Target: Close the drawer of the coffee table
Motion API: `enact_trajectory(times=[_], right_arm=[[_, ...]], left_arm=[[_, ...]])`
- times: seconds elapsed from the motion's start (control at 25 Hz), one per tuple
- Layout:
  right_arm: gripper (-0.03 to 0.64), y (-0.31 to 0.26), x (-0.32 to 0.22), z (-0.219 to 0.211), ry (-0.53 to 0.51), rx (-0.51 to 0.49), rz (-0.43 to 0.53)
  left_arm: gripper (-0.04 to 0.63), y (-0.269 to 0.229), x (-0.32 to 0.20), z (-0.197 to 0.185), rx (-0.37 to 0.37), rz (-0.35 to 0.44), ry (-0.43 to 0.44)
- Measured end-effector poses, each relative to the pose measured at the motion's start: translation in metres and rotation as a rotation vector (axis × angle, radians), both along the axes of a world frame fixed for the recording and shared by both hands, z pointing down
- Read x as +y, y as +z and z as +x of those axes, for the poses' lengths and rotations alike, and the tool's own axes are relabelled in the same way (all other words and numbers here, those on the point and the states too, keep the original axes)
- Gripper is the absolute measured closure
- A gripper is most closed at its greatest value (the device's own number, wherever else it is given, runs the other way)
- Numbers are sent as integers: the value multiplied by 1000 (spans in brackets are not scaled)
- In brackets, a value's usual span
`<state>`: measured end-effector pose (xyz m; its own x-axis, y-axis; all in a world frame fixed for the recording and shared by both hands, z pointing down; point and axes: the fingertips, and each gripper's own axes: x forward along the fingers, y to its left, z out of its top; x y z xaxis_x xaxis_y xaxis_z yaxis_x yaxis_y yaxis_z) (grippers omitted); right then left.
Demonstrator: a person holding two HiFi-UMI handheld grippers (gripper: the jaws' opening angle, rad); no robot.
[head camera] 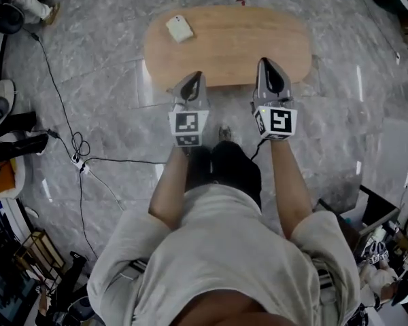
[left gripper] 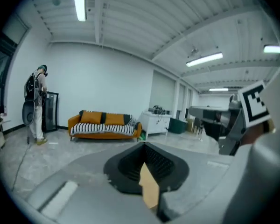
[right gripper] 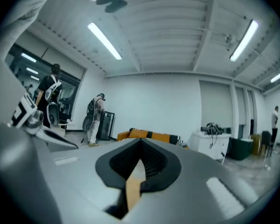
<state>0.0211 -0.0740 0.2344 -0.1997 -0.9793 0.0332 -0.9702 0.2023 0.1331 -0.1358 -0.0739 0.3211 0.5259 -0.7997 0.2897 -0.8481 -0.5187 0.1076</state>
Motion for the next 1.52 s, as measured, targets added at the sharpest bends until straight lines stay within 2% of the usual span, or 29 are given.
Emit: enact_trajectory(times=[0.08, 0.12, 0.28, 0.44, 0.56, 0.68, 0.88, 1.04, 1.16, 1.52], right_arm=[[612, -25, 18, -3, 16, 79, 76], [612, -35, 28, 0, 34, 97, 99], [612, -68, 70, 28, 124, 116, 167], [614, -86, 118, 67, 157, 190, 151], [614, -96, 163, 90, 120, 203, 133], [614, -99, 203, 109, 87, 218, 123], [614, -91, 236, 138, 128, 171, 119], [614, -82, 245, 167, 154, 147, 85], [614, -90, 252, 192, 177, 150, 112], [614, -92, 259, 230, 210, 155, 132]], left_arm=[[575, -30, 14, 15, 60, 46, 9], [575, -40, 22, 22, 66, 63, 18], [575, -77, 48, 50, 15, 158, 57], [575, -118, 85, 86, -28, 282, 26], [575, -142, 124, 123, -49, 345, -12], [575, -149, 162, 158, -7, 328, -30], [575, -140, 187, 188, -36, 304, -12], [575, -145, 199, 212, -35, 317, 9], [575, -148, 206, 238, -36, 324, 40], [575, -148, 216, 297, -101, 353, 146]])
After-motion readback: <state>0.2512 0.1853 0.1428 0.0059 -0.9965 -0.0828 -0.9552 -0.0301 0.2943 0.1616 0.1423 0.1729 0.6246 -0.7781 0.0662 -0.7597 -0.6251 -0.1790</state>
